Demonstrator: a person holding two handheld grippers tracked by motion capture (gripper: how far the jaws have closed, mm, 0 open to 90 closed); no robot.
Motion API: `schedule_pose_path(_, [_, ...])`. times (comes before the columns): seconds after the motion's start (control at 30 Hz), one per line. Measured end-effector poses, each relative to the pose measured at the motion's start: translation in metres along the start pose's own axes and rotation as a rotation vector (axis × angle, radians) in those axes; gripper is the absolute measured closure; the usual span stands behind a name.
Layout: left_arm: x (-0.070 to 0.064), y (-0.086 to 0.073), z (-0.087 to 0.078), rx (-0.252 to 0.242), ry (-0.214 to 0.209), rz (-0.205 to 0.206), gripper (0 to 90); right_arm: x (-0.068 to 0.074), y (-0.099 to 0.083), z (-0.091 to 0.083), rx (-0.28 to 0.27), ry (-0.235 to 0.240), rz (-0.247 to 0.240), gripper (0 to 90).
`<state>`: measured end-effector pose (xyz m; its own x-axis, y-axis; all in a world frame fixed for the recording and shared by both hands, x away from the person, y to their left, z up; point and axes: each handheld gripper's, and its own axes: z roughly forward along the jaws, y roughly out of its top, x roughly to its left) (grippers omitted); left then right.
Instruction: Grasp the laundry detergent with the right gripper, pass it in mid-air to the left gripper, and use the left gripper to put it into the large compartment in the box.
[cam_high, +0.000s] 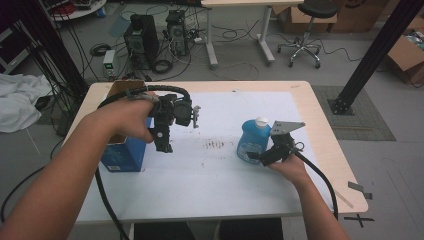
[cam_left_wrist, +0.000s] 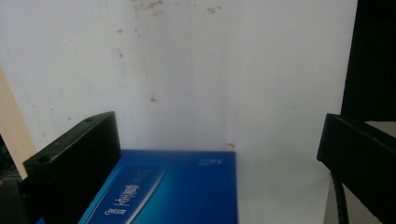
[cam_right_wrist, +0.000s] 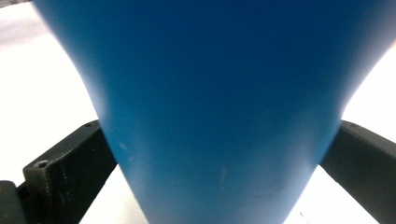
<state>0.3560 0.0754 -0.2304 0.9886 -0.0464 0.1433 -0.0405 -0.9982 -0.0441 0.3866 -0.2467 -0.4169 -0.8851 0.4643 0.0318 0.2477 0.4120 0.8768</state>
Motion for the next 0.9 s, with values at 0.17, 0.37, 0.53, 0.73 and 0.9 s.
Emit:
schedule_pose_path(0.17, [-0.0003,0.0000,-0.0002,0.000,0.001,0.001,0.1,0.0004,-0.0014,0.0021,-0.021,-0.003,0.005,0.9])
schedule_pose_path(0.37, [-0.0006,-0.0013,-0.0006,0.005,-0.001,-0.003,0.1,0.0009,-0.0009,0.0022,-0.039,-0.005,0.000,3.9])
schedule_pose_path(0.53, [-0.0010,-0.0012,-0.0005,0.005,0.000,-0.003,0.1,0.0013,-0.0012,0.0021,-0.039,-0.004,0.001,6.2])
schedule_pose_path(0.73, [-0.0009,-0.0004,-0.0003,0.007,0.000,-0.001,0.1,0.0012,-0.0018,0.0016,-0.051,-0.002,-0.002,11.9])
schedule_pose_path(0.9, [-0.0009,-0.0002,0.0001,0.004,0.000,-0.001,0.0,-0.0003,-0.0027,0.0011,-0.048,-0.006,0.007,14.6])
